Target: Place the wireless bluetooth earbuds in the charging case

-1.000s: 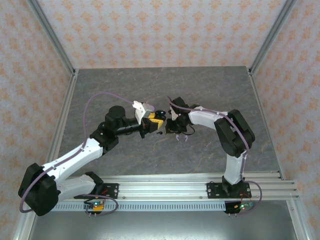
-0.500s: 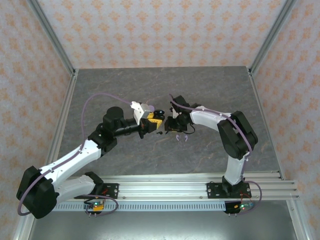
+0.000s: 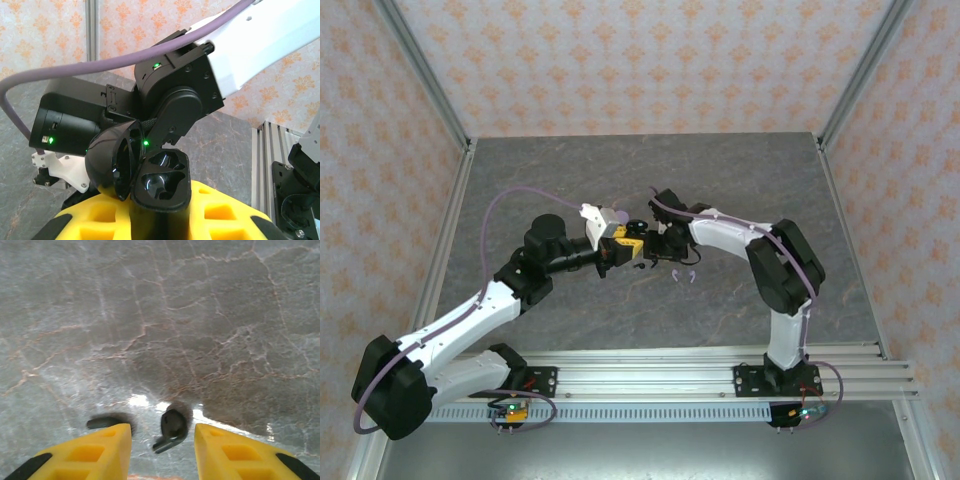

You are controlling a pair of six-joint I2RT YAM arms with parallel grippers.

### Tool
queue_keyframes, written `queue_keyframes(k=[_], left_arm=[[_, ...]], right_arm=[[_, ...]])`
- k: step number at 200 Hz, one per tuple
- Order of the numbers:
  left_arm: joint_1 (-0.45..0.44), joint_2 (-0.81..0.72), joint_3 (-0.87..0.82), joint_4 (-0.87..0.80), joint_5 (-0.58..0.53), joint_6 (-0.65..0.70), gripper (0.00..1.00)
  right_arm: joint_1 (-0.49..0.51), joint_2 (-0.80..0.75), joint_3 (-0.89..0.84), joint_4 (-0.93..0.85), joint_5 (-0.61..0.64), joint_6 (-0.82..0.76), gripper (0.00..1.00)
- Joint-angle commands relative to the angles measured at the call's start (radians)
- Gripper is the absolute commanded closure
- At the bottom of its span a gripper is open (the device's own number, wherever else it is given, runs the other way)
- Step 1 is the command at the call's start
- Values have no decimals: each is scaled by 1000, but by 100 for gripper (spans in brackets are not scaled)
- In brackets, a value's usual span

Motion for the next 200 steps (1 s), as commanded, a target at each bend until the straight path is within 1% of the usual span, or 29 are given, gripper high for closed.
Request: queue_keyframes(k=[1, 54, 95, 114, 131, 161, 200], left_arm=[[-5, -27, -12, 6, -16, 22, 89], [-5, -30, -11, 2, -15, 21, 89], [-5, -35, -14, -8, -19, 25, 89], [-4, -35, -16, -5, -19, 24, 89], [-5, -36, -17, -9, -21, 22, 89], [-5, -40, -18, -11, -21, 23, 89], [-5, -40, -18, -18, -21, 24, 89]], right_arm=[[10, 23, 37, -61, 41, 11, 61], [37, 79, 87, -116, 103, 7, 63], [41, 101, 103, -149, 140, -4, 71], [41, 97, 99, -151, 144, -8, 79], [41, 86, 91, -149, 151, -10, 80], [6, 55, 67, -134, 141, -18, 81], [-84, 6, 49, -141, 117, -85, 81]])
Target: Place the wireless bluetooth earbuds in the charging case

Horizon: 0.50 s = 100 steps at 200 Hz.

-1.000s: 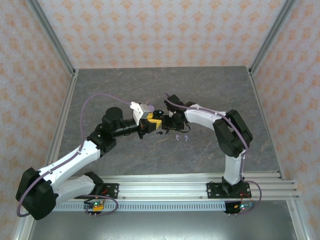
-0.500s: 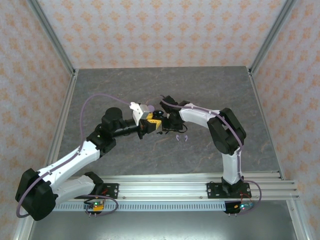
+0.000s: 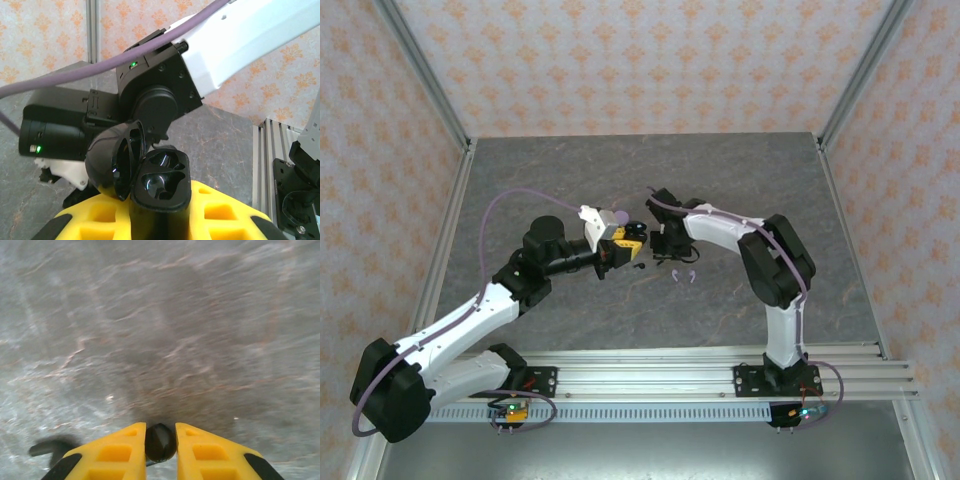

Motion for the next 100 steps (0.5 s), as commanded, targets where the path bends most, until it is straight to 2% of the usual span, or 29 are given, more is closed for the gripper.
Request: queue_keyframes(k=[1, 50, 100], left_arm=[[-5, -23, -7, -6, -16, 15, 89], [-4, -22, -9, -5, -15, 13, 89], [-5, -13, -4, -5, -17, 14, 89]], right_arm=[[-62, -55, -22, -29, 12, -62, 81], [-155, -38, 33, -135, -13, -257, 81], [-161, 56, 140, -246, 28, -384, 80]])
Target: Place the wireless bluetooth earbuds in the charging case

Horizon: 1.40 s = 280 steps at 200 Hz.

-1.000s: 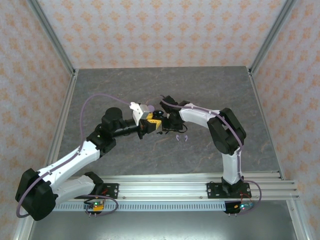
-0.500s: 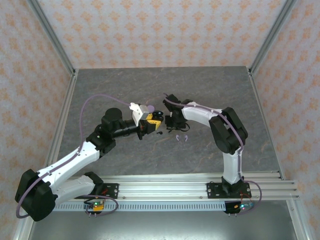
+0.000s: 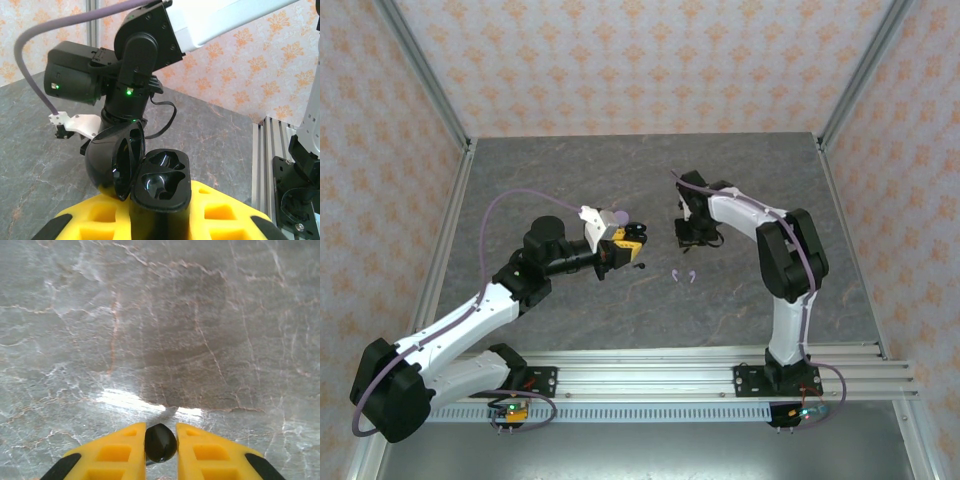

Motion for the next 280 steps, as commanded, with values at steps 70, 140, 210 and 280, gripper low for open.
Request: queue_keyframes(k=[70, 140, 210, 280], left_arm=[[-6, -10, -1, 1, -22, 19, 89], [-5, -10, 3, -10, -26, 22, 89], [-5, -10, 10, -18, -26, 27, 88], [-5, -15, 8, -18, -27, 27, 89]], right_arm=[[24, 162, 173, -132, 16, -103, 76], [55, 154, 211, -122, -5, -77, 55], [61, 150, 224, -115, -46, -73, 55], [63, 100, 201, -63, -99, -46, 56]])
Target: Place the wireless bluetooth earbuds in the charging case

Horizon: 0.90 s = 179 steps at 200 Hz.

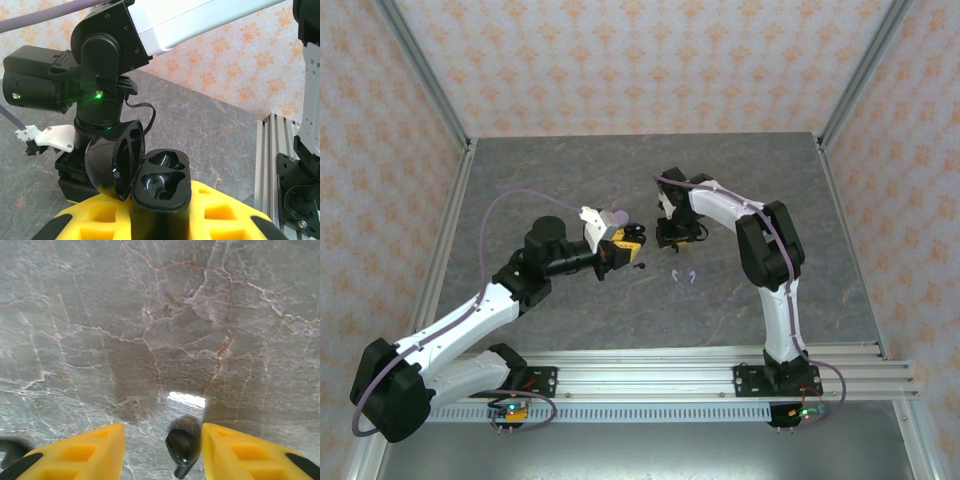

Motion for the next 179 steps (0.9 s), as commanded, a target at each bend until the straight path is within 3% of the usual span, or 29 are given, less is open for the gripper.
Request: queue_keyframes(k=[1, 95, 143, 179], left_arm=[[-5, -15, 8, 11, -9, 25, 89], [-4, -21, 2, 14, -10, 25, 89], [-5, -24, 2, 14, -13, 26, 89], [-5, -27, 1, 12, -13, 28, 89]], right_arm=[[6, -57, 7, 24, -18, 22, 56], [37, -116, -54, 21, 124, 110, 56], [74, -101, -63, 20, 250, 252, 59], [82, -85, -58, 16, 264, 291, 60]])
